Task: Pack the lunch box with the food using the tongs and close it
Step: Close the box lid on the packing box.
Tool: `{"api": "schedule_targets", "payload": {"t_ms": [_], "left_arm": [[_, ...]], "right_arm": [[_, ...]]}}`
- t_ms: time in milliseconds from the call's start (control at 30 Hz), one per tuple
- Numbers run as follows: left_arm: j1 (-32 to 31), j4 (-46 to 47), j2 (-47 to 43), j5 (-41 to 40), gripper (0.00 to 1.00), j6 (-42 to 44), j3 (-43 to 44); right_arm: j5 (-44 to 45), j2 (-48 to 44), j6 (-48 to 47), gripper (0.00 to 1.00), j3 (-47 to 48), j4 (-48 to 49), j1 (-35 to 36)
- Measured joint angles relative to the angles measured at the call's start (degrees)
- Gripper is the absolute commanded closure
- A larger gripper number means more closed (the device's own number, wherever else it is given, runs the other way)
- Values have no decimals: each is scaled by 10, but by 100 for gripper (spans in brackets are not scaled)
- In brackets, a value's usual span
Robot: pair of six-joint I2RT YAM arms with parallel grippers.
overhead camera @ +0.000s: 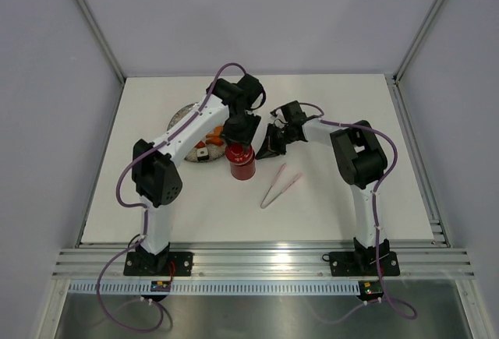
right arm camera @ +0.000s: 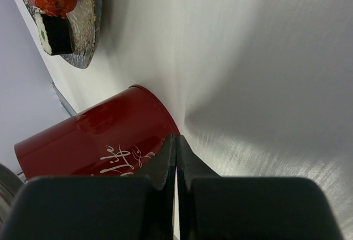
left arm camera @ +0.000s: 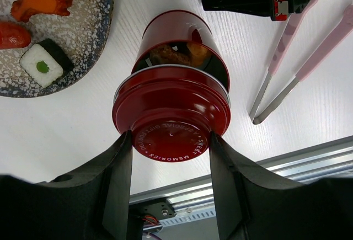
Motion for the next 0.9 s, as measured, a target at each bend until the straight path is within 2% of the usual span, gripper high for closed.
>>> {"api": "schedule_targets", "payload": {"t_ms": [900], "left_arm": [[0,5,56,19,100,11,21]], "right_arm": [[9,-5,0,100,-19,1,0]]}}
